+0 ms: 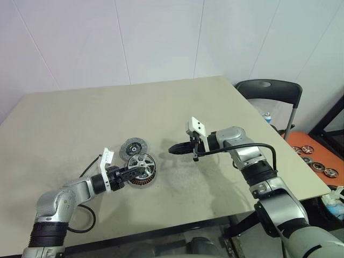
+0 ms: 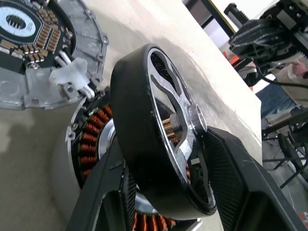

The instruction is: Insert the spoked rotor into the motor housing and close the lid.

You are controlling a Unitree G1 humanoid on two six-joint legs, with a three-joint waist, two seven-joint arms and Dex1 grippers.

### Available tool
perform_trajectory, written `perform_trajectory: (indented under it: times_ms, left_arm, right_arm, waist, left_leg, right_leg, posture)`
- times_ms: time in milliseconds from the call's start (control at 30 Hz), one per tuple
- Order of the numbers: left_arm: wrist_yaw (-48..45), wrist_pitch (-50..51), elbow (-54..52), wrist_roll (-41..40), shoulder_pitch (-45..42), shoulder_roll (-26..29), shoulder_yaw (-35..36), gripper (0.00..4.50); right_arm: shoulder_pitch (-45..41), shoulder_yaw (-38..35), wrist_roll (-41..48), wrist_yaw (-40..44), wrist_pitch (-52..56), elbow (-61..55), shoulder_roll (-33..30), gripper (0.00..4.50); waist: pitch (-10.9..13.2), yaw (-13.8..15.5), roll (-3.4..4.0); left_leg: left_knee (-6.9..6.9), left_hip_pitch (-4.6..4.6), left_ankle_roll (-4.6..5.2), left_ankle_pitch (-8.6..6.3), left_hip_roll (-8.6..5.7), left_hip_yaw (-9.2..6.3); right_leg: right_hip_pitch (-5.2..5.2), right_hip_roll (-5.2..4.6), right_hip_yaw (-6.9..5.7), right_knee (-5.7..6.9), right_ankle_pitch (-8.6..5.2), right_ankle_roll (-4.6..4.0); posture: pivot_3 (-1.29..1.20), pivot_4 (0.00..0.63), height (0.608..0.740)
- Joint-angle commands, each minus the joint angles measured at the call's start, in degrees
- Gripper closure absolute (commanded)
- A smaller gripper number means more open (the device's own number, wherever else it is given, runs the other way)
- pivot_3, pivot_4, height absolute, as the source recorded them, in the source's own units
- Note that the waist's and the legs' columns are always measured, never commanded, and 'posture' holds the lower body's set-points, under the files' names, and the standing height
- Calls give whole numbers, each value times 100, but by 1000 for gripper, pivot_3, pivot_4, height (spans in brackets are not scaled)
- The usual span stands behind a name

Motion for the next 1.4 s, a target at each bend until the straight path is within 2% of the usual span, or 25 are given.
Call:
perform_trajectory:
  times_ms: [33, 1167, 1300, 1400]
  left_arm:
    - [-8, 26, -114, -10, 12, 88, 123, 2729]
    - [230, 141, -237, 13, 38, 108, 175, 2737]
    - [187, -100, -280, 290, 60, 187, -4, 2737]
    - [219, -296, -203, 417, 87, 150, 10, 1782]
  right_arm:
    - [-130, -29, -1, -35, -105, -27, 46, 4500]
    - [-124, -32, -135, -258, -295, 161, 162, 4500]
    - [-129, -23, -168, -288, -353, 210, 169, 4500]
    - [-131, -30, -168, -323, -374, 234, 181, 4500]
  waist:
    - [0, 10, 0]
    - [3, 4, 4]
    - [3, 8, 4]
    - [4, 8, 6]
  left_leg:
    - [0, 0, 0, 0, 0, 0]
    - [2, 2, 4, -3, 0, 0]
    - [2, 2, 4, -4, 0, 0]
    - [2, 3, 5, -4, 0, 0]
  right_leg:
    - [0, 0, 0, 0, 0, 0]
    - [3, 0, 0, -1, 0, 0]
    - [4, 1, 0, -1, 0, 0]
    - [5, 1, 0, -1, 0, 0]
  posture:
    - [0, 0, 740]
    - [0, 0, 740]
    - [0, 0, 740]
    - [0, 0, 740]
